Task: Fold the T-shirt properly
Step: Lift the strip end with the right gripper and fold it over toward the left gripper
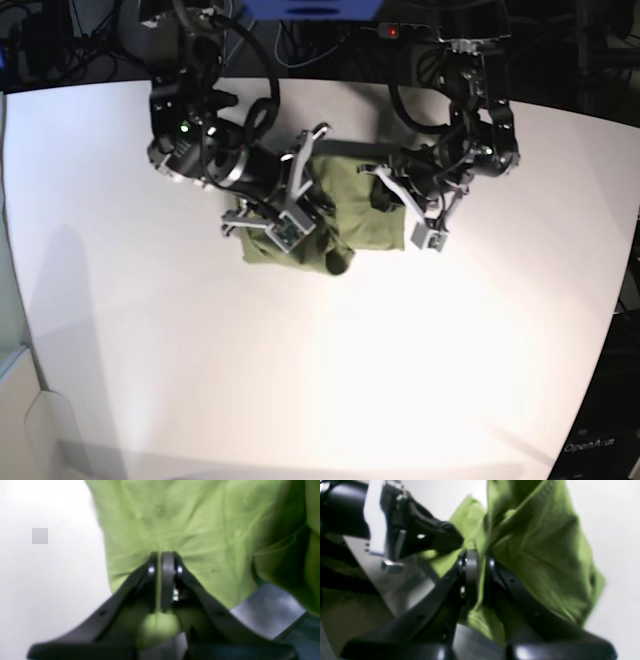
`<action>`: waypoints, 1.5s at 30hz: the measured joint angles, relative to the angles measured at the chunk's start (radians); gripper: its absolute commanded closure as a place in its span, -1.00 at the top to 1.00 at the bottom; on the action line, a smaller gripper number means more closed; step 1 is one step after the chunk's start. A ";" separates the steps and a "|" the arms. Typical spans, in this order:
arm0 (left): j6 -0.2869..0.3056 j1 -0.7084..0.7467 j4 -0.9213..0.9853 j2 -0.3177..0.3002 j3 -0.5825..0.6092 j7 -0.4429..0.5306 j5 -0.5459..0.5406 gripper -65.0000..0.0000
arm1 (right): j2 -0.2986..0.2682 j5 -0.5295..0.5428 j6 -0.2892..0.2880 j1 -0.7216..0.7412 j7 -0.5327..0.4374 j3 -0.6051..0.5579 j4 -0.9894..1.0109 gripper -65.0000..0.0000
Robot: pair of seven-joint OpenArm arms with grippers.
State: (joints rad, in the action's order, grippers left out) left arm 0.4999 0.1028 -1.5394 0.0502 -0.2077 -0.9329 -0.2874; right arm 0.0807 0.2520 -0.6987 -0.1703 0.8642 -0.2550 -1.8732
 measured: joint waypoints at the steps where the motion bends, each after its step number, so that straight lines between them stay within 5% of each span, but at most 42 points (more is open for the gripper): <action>1: 0.000 0.000 -0.003 0.000 0.000 -0.002 0.000 -0.91 | 0.002 0.002 0.000 0.000 -0.001 -0.016 0.011 -0.98; 7: -0.001 0.000 -0.006 0.000 -0.008 -0.003 0.000 -0.91 | 0.013 0.000 0.000 0.020 -0.001 -0.026 0.028 -0.98; 18: 0.000 0.015 -0.154 -0.001 -0.195 -0.108 0.000 -0.91 | 0.003 -0.001 0.000 0.020 -0.002 -0.024 0.028 -0.98; 30: -0.004 -0.099 0.101 0.003 -0.213 -0.076 -0.006 -0.91 | 0.008 0.005 0.000 0.020 0.008 -0.078 0.026 -0.98; 41: 0.000 -0.106 0.120 0.016 -0.214 -0.066 -0.020 -0.91 | 0.031 0.002 0.000 0.080 0.007 -0.139 0.090 -0.97; 45: 0.000 -0.105 0.119 0.019 -0.214 -0.066 -0.018 -0.91 | 0.030 0.002 0.086 0.099 0.011 -0.185 0.145 -0.97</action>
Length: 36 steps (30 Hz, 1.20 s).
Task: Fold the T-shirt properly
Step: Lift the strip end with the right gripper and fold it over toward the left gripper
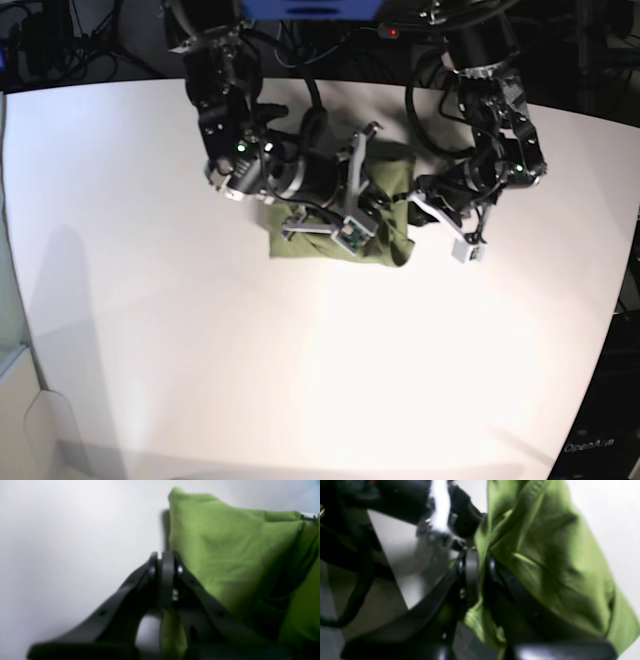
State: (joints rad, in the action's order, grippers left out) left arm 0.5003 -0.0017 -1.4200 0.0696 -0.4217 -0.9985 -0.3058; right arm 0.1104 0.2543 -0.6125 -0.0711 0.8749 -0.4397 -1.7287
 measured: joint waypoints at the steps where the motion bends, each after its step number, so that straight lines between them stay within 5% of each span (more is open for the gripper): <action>1: 0.000 0.001 0.000 0.000 0.000 0.000 -0.002 -0.91 | 0.000 -0.005 0.016 0.002 0.001 -0.012 0.001 -0.96; 4: 0.000 0.001 0.000 0.000 0.000 0.000 -0.002 -0.91 | 0.000 -0.002 0.016 0.015 0.000 -0.014 0.001 -0.77; 12: 0.012 0.004 -0.001 -0.006 -0.001 -0.008 -0.005 -0.91 | -0.008 -0.022 0.039 0.027 0.002 -0.019 0.001 0.23; 19: 0.026 0.008 -0.002 -0.025 -0.007 -0.017 -0.010 -0.91 | -0.014 -0.036 0.041 0.032 0.027 -0.053 -0.020 0.25; 26: 0.007 0.013 -0.002 -0.025 -0.002 0.003 -0.013 -0.91 | -0.085 0.010 0.034 0.019 0.027 -0.060 -0.067 0.25; 36: 0.007 0.013 -0.002 -0.025 -0.001 0.003 -0.013 -0.91 | -0.077 0.006 0.034 0.024 0.022 -0.060 0.012 0.27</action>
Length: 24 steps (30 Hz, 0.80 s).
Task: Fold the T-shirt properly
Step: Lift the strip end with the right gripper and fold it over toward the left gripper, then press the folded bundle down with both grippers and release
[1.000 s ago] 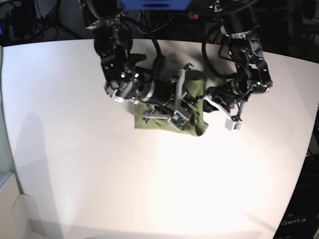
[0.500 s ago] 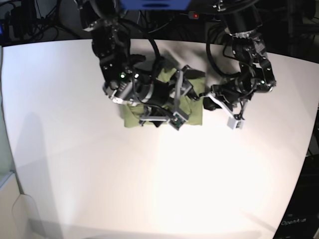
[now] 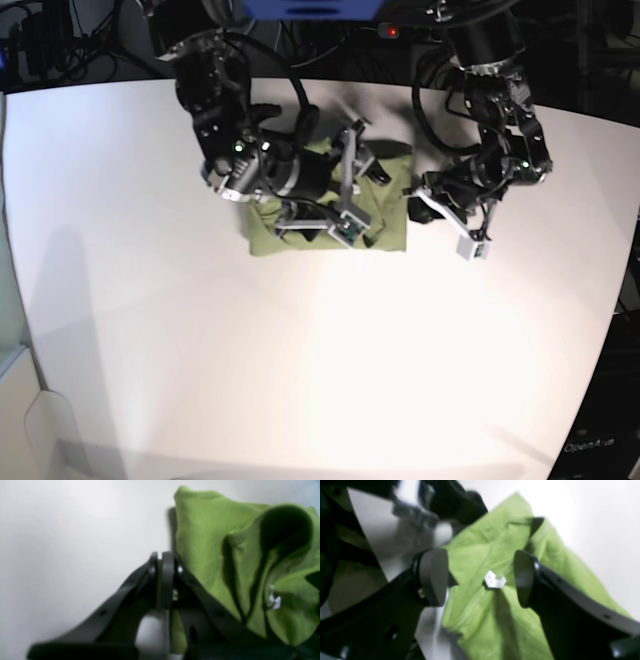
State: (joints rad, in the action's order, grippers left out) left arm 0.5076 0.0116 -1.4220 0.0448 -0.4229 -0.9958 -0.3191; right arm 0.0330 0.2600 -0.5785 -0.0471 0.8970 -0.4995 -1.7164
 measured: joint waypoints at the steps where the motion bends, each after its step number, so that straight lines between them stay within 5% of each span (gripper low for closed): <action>1: 0.000 0.000 0.000 0.000 0.000 0.000 0.000 -0.91 | 0.000 0.002 0.000 0.003 -0.017 0.005 0.018 0.27; 24: 0.001 0.010 -0.003 0.000 0.001 0.005 -0.008 -0.91 | -0.031 0.002 0.000 0.042 -0.080 0.067 0.162 0.25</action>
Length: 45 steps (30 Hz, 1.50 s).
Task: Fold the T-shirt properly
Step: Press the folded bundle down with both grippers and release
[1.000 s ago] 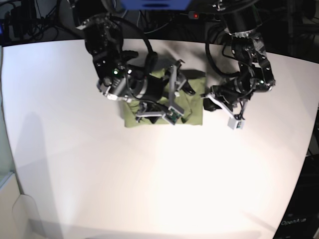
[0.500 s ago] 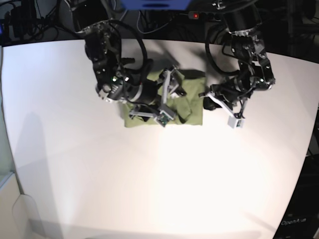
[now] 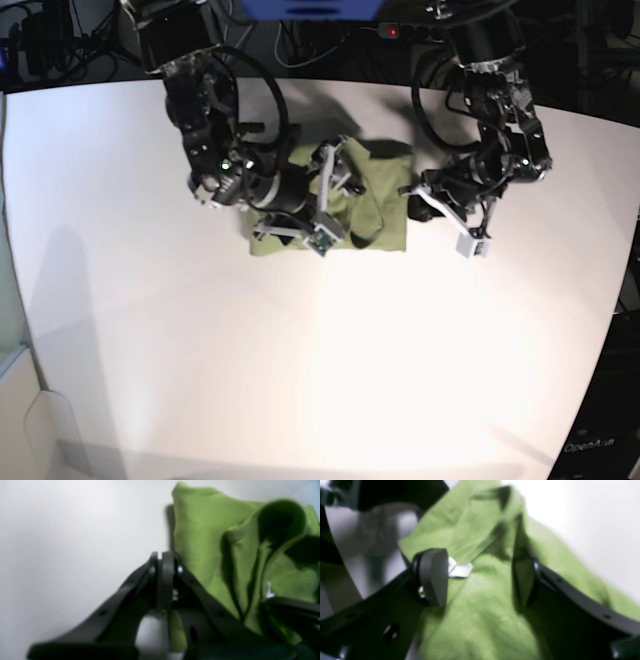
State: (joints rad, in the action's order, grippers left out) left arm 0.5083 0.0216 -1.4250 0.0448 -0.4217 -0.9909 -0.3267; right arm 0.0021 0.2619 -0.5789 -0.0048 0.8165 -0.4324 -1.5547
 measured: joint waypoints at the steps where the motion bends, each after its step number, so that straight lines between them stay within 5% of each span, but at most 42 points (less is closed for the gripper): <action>1: 0.000 0.000 0.000 0.000 0.000 0.000 0.000 -0.91 | 0.001 -0.001 0.000 0.001 -0.017 0.000 0.027 0.25; 5: 0.000 0.000 0.000 0.000 0.000 0.000 0.000 -0.91 | 0.001 -0.001 0.000 -0.001 -0.119 -0.004 0.086 0.17; 11: 0.000 0.000 0.000 0.000 0.000 0.000 0.000 -0.91 | 0.001 -0.001 0.000 0.000 -0.136 -0.004 0.104 -1.00; 22: 0.000 0.000 0.002 0.000 0.000 0.000 0.000 -0.91 | 0.034 -0.006 0.000 0.044 -0.114 -0.028 0.075 -0.96; 31: -0.004 -0.002 0.003 -0.004 0.078 0.004 0.004 -0.91 | 0.118 -0.002 0.000 0.090 -0.039 -0.054 0.003 -0.96; 45: 0.003 0.003 0.002 -0.029 0.078 0.003 -0.004 -0.91 | 0.106 -0.002 -0.004 0.086 -0.113 -0.054 0.110 -0.97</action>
State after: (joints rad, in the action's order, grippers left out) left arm 0.5117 0.0250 -1.4231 0.0158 -0.3439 -0.9878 -0.3309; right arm 0.1078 0.2596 -0.5827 0.0811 0.7036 -0.4866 -1.4448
